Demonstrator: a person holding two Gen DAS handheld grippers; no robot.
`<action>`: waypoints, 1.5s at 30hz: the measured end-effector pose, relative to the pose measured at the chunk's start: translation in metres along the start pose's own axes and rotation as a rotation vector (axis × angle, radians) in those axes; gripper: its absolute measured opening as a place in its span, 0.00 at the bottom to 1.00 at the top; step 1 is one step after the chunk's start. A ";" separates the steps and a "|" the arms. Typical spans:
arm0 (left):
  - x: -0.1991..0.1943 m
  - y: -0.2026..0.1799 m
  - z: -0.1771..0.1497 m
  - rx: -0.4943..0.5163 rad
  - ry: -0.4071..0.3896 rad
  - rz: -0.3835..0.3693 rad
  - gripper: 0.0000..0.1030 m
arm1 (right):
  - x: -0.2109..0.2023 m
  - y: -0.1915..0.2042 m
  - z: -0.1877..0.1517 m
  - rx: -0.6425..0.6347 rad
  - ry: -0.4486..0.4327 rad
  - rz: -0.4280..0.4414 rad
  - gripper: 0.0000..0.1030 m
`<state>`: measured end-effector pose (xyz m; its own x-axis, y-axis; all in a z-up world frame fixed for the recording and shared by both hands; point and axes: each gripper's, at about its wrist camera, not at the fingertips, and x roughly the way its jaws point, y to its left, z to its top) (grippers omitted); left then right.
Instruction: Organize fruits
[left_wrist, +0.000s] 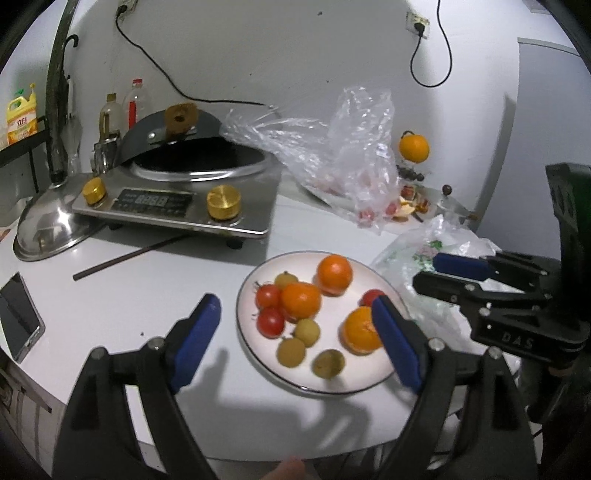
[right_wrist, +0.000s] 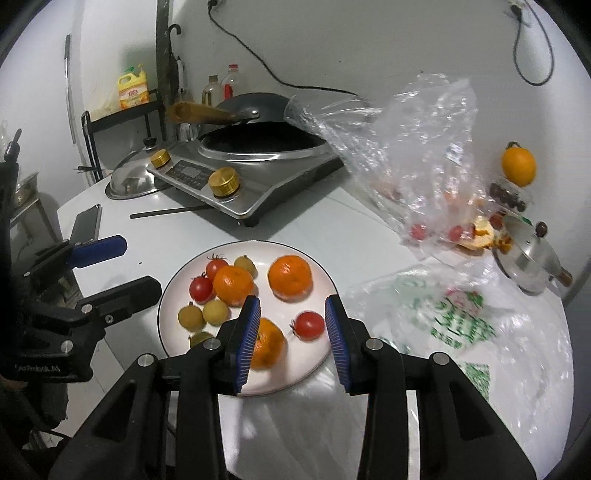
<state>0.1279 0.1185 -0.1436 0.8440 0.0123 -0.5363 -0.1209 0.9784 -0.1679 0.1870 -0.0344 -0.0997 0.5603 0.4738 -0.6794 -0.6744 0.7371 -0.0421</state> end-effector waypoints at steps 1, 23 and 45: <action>-0.002 -0.003 -0.001 0.004 -0.002 -0.002 0.88 | -0.005 -0.001 -0.002 0.004 -0.004 -0.005 0.38; -0.086 -0.074 0.010 0.089 -0.141 -0.037 0.98 | -0.130 -0.026 -0.035 0.108 -0.183 -0.158 0.53; -0.178 -0.118 0.077 0.182 -0.386 -0.022 0.98 | -0.250 -0.040 -0.014 0.155 -0.425 -0.314 0.84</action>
<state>0.0326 0.0172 0.0355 0.9833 0.0334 -0.1791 -0.0356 0.9993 -0.0086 0.0673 -0.1884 0.0616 0.8897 0.3491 -0.2943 -0.3829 0.9215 -0.0644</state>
